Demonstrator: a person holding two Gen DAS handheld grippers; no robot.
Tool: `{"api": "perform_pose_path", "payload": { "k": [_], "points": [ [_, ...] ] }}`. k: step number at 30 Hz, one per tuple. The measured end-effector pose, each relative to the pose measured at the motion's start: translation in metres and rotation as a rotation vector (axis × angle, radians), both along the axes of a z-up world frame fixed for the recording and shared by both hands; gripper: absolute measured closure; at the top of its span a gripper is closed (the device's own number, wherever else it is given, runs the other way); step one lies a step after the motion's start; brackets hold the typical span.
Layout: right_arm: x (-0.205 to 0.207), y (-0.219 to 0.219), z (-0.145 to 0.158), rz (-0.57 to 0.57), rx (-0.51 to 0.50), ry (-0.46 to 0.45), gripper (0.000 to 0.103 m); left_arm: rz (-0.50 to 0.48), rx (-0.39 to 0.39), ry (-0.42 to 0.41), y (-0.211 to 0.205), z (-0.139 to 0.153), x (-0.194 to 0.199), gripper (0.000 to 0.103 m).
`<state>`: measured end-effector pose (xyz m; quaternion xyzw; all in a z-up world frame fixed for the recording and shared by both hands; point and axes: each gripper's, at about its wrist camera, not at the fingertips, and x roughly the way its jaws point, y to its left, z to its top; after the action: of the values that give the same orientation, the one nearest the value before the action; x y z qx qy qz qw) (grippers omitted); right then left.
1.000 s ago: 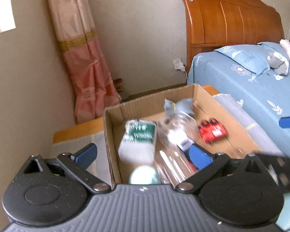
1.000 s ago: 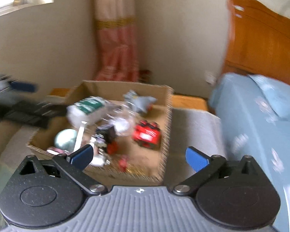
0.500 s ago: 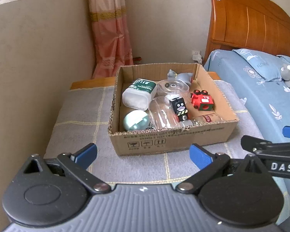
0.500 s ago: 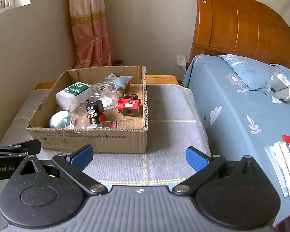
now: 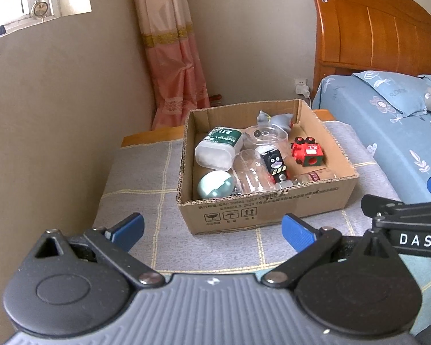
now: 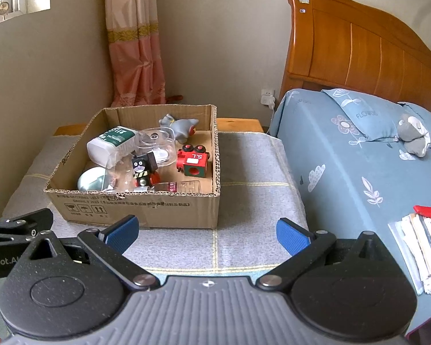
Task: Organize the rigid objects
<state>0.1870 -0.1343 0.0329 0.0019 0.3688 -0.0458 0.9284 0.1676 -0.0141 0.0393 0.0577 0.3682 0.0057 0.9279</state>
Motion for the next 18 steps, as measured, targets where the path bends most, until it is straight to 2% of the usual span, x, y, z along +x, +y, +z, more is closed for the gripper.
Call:
{"api": "perform_pose_path", "payload": {
  "k": [18],
  "points": [
    [-0.0021, -0.0001, 0.0023, -0.003, 0.0, -0.011, 0.0, 0.004, 0.0, -0.004, -0.0011, 0.0024, -0.0014, 0.001]
  ]
}}
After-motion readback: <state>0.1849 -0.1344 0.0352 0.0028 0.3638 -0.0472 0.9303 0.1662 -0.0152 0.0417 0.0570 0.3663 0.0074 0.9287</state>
